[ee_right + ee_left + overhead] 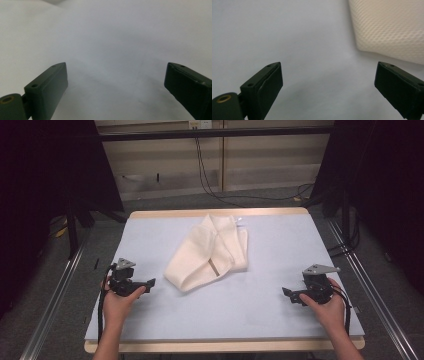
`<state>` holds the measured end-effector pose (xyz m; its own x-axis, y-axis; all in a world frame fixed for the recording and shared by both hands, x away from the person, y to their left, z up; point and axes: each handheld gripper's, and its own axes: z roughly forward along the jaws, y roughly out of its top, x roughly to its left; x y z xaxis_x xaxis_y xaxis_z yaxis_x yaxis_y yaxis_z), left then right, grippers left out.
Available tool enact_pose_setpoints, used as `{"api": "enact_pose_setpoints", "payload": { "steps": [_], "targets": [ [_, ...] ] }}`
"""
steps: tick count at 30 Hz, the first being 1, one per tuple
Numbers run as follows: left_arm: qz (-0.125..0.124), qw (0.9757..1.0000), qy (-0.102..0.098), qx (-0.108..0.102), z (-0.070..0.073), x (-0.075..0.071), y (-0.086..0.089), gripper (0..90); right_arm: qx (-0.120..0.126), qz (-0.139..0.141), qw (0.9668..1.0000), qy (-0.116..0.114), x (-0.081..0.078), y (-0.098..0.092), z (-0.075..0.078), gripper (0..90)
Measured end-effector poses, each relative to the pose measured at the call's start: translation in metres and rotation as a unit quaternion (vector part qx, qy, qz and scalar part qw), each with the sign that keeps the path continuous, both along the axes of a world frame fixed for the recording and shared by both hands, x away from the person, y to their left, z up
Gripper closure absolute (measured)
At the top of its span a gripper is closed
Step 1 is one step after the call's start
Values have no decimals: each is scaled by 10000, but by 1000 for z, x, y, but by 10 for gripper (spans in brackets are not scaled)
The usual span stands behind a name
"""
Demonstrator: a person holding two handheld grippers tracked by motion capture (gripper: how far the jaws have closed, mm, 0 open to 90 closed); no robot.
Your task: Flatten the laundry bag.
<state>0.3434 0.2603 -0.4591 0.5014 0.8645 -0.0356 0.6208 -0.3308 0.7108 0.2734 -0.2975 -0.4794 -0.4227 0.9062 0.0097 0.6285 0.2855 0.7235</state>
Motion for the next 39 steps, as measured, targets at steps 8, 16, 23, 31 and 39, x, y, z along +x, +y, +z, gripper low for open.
{"api": "enact_pose_setpoints", "payload": {
  "steps": [8,16,23,31,39],
  "targets": [
    [-410,9988,97,-254,10,-5,-22,78,144,143,9998,18,-1,6,4,25],
    [-860,9956,183,-326,16,-7,-51,83,237,213,9995,-31,0,5,4,27],
    [-1177,9929,-4,-175,22,-10,-69,189,271,271,9993,-35,-1,8,5,51],
    [-1713,9852,20,-57,20,-11,-92,348,307,345,9989,-25,-1,10,6,79],
    [-1964,9789,359,428,-7,-7,-110,407,239,454,9987,48,-1,14,5,93]
  ]
}}
